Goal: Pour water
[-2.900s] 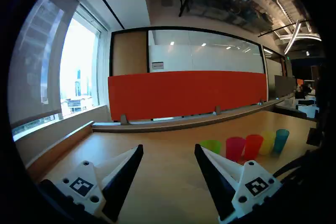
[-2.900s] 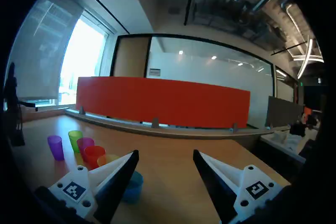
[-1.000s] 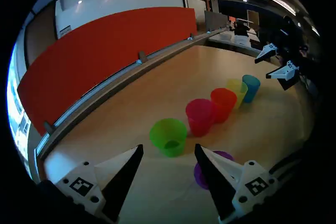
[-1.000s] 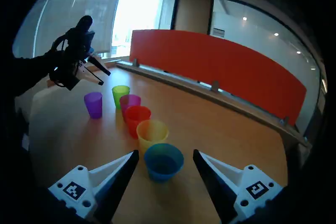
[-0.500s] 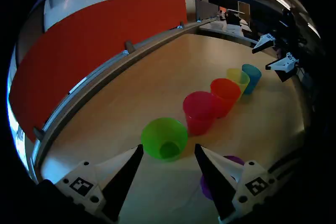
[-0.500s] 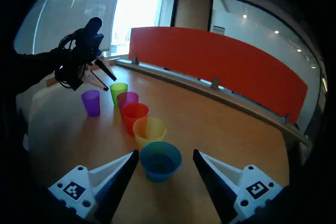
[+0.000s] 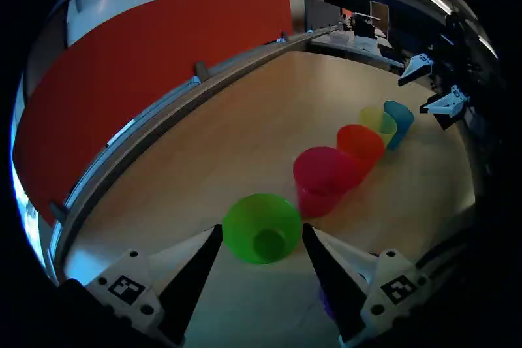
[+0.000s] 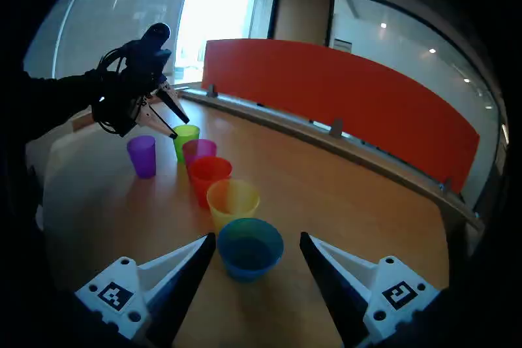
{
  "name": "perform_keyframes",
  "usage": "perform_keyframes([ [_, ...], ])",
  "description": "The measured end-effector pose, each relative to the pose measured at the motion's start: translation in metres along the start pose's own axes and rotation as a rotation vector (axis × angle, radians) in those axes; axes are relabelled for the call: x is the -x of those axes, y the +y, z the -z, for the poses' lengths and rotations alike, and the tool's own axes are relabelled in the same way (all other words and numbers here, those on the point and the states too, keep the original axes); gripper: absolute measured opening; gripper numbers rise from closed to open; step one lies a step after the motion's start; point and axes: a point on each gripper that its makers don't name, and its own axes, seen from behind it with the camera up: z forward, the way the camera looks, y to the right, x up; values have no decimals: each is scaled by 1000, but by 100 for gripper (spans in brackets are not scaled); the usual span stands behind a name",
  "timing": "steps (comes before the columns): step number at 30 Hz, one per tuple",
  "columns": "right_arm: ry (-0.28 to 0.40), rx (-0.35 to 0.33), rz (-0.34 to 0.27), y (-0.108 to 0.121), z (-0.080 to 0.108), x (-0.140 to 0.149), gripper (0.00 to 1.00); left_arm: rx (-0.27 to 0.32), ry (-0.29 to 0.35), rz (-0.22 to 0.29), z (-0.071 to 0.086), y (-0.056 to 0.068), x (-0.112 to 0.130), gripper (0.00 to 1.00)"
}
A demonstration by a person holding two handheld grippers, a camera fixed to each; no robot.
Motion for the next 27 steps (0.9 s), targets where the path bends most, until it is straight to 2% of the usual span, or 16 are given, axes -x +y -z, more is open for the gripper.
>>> perform_keyframes([
  [6,2,-2,4,-1,0,-2,100,8,-7,-11,4,2,3,91],
  [12,4,-4,12,-2,-1,-4,100,0,-17,3,4,-3,8,91],
  [27,-14,2,19,1,-5,4,100,31,-43,12,-12,1,13,91],
])
